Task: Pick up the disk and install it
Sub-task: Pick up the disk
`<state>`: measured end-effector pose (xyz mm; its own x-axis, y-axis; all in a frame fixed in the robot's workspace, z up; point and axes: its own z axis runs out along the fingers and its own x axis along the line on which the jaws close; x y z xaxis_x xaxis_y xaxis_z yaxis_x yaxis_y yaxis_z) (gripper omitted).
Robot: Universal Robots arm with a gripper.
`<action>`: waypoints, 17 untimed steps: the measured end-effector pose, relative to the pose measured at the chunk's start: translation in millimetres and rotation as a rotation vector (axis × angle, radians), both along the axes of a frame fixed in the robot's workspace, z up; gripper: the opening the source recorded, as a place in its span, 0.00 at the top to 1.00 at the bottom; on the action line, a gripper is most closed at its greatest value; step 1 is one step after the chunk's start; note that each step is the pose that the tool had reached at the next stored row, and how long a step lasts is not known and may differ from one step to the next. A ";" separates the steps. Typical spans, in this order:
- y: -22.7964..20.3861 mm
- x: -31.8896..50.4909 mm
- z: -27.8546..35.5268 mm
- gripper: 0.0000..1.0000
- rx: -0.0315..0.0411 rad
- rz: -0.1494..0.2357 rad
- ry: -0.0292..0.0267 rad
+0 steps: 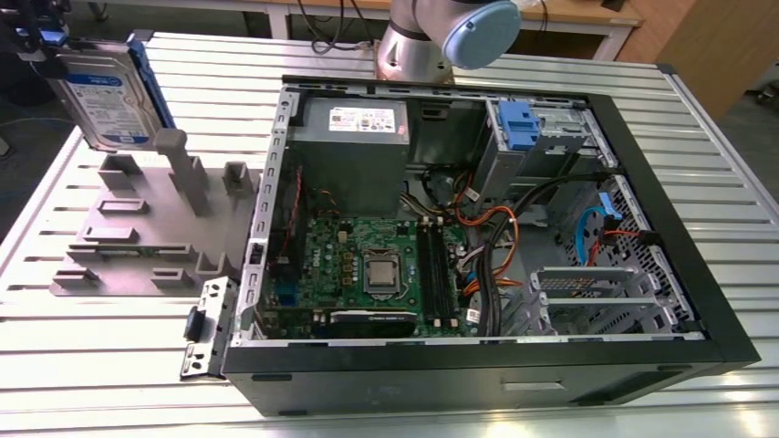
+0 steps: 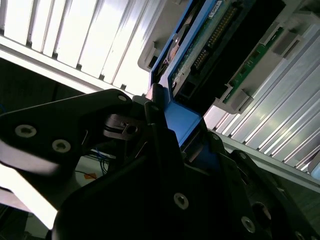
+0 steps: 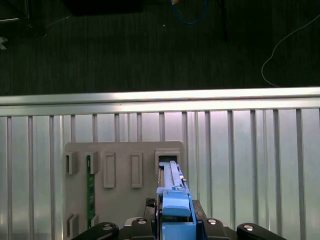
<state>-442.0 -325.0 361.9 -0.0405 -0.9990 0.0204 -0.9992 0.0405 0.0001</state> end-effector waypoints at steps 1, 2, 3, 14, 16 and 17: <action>0.0 0.0 0.2 0.64 0.0000 0.000 0.0000; 0.0 0.0 0.4 0.64 0.0000 0.000 0.0000; 0.0 0.0 0.7 0.64 -0.0001 0.000 0.0001; 0.0 0.0 3.5 0.64 0.0000 0.000 0.0000; 0.0 0.0 3.9 0.64 0.0000 0.000 0.0000; 0.0 0.0 4.2 0.64 -0.0001 0.000 0.0001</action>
<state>-442.0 -325.0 366.0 -0.0406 -0.9990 0.0205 -0.9992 0.0406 0.0001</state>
